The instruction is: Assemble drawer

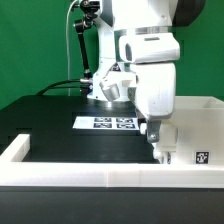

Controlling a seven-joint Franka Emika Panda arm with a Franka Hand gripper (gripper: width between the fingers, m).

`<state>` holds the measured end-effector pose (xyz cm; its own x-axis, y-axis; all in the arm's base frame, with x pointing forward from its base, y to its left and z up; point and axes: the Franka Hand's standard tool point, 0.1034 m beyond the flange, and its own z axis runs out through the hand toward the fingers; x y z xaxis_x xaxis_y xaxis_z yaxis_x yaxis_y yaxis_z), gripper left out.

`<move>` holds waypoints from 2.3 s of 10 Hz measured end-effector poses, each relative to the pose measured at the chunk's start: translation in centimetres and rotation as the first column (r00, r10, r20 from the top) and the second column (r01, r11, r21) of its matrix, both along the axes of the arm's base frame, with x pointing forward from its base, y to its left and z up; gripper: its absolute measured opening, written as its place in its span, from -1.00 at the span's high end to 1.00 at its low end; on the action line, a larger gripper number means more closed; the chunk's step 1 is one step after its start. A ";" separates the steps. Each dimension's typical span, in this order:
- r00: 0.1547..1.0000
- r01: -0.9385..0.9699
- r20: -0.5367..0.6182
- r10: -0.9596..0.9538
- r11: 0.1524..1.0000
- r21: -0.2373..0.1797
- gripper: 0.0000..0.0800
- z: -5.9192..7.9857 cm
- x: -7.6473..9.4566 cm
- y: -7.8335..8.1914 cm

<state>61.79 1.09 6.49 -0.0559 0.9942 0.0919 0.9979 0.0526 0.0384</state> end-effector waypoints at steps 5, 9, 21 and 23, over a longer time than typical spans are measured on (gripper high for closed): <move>1.000 0.000 -0.003 0.000 1.000 -0.010 -0.62 1.3 -0.5 0.4; 1.000 0.014 0.002 -0.014 1.000 -0.008 -0.62 1.1 -0.9 1.1; 0.999 -0.042 0.016 0.042 0.999 -0.023 -0.62 1.2 -0.5 -5.2; 0.999 -0.041 0.016 0.042 0.999 -0.023 -0.62 1.2 -0.6 -5.2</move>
Offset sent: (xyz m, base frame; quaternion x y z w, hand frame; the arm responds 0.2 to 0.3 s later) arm -0.0181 0.0178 0.0232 0.0114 -0.0087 -0.0090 0.9999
